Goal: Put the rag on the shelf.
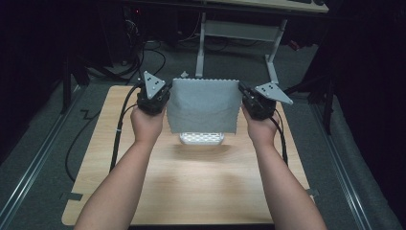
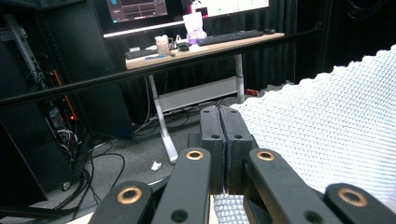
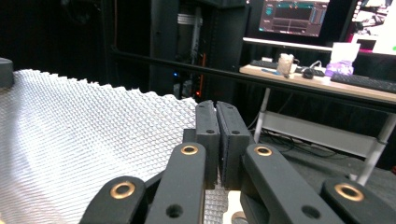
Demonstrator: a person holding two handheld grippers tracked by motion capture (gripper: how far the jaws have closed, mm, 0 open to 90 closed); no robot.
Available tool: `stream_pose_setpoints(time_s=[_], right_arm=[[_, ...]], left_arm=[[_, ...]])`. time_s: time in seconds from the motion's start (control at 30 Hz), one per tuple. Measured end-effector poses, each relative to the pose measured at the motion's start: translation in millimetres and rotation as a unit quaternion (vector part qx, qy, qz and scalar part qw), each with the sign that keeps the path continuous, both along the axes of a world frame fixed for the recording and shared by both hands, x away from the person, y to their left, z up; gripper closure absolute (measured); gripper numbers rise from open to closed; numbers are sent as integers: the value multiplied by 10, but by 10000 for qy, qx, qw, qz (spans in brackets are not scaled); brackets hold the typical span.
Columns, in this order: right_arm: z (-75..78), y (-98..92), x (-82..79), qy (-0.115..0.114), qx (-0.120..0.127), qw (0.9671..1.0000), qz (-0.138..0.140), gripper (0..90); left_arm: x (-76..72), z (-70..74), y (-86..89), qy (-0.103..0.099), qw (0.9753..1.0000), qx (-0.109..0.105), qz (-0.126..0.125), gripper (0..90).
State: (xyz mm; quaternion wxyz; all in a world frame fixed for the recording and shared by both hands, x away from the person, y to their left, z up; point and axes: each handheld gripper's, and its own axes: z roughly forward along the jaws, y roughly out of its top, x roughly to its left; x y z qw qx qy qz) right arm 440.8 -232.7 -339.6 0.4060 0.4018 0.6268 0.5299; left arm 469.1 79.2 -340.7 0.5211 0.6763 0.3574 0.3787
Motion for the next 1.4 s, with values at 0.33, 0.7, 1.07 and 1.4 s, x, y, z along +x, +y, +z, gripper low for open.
stream_pose_setpoints(time_s=[0.33,0.7,1.07,1.4], right_arm=[[-168,-14,361,397,-167,9990,-82,893],[-569,-75,394,801,-210,9966,-9,892],[-743,-56,232,906,-285,9953,163,891],[-942,-32,139,1028,-434,9935,232,891]], left_arm=[[311,-246,-62,598,9977,334,0,889],[248,-558,-39,865,9957,234,-241,890],[65,-808,14,1012,9941,199,-330,889],[-45,-991,23,1107,9926,145,-475,889]])
